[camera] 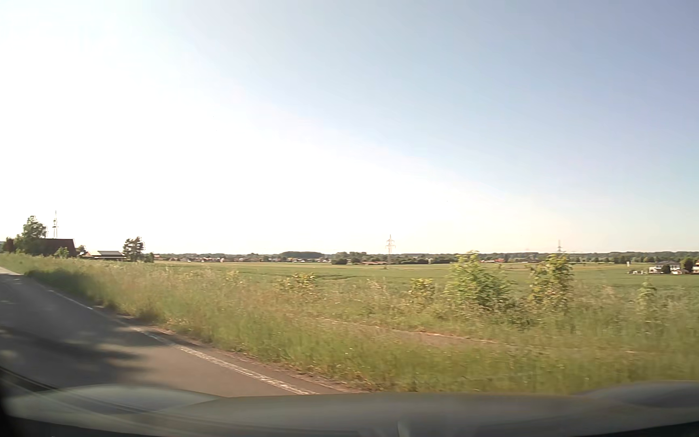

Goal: Follow the waypoints while adhering to traffic rules and regulations

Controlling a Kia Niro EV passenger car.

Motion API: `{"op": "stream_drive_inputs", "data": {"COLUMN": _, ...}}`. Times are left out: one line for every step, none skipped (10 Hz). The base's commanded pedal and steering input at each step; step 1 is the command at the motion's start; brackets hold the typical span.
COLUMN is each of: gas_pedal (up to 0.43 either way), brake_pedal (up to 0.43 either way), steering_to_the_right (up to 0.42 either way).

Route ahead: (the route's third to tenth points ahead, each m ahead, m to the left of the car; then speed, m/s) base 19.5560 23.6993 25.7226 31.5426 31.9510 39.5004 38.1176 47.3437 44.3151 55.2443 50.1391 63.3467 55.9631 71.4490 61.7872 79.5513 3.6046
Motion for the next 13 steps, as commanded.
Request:
{"op": "stream_drive_inputs", "data": {"gas_pedal": 0.287, "brake_pedal": 0.006, "steering_to_the_right": -0.713}}
{"op": "stream_drive_inputs", "data": {"gas_pedal": 0.287, "brake_pedal": 0.006, "steering_to_the_right": -0.71}}
{"op": "stream_drive_inputs", "data": {"gas_pedal": 0.299, "brake_pedal": 0.006, "steering_to_the_right": -0.7}}
{"op": "stream_drive_inputs", "data": {"gas_pedal": 0.299, "brake_pedal": 0.006, "steering_to_the_right": -0.683}}
{"op": "stream_drive_inputs", "data": {"gas_pedal": 0.299, "brake_pedal": 0.006, "steering_to_the_right": -0.652}}
{"op": "stream_drive_inputs", "data": {"gas_pedal": 0.299, "brake_pedal": 0.006, "steering_to_the_right": -0.6}}
{"op": "stream_drive_inputs", "data": {"gas_pedal": 0.299, "brake_pedal": 0.006, "steering_to_the_right": -0.538}}
{"op": "stream_drive_inputs", "data": {"gas_pedal": 0.311, "brake_pedal": 0.006, "steering_to_the_right": -0.475}}
{"op": "stream_drive_inputs", "data": {"gas_pedal": 0.311, "brake_pedal": 0.006, "steering_to_the_right": -0.433}}
{"op": "stream_drive_inputs", "data": {"gas_pedal": 0.319, "brake_pedal": 0.006, "steering_to_the_right": -0.377}}
{"op": "stream_drive_inputs", "data": {"gas_pedal": 0.319, "brake_pedal": 0.006, "steering_to_the_right": -0.324}}
{"op": "stream_drive_inputs", "data": {"gas_pedal": 0.319, "brake_pedal": 0.006, "steering_to_the_right": -0.287}}
{"op": "stream_drive_inputs", "data": {"gas_pedal": 0.319, "brake_pedal": 0.006, "steering_to_the_right": -0.243}}
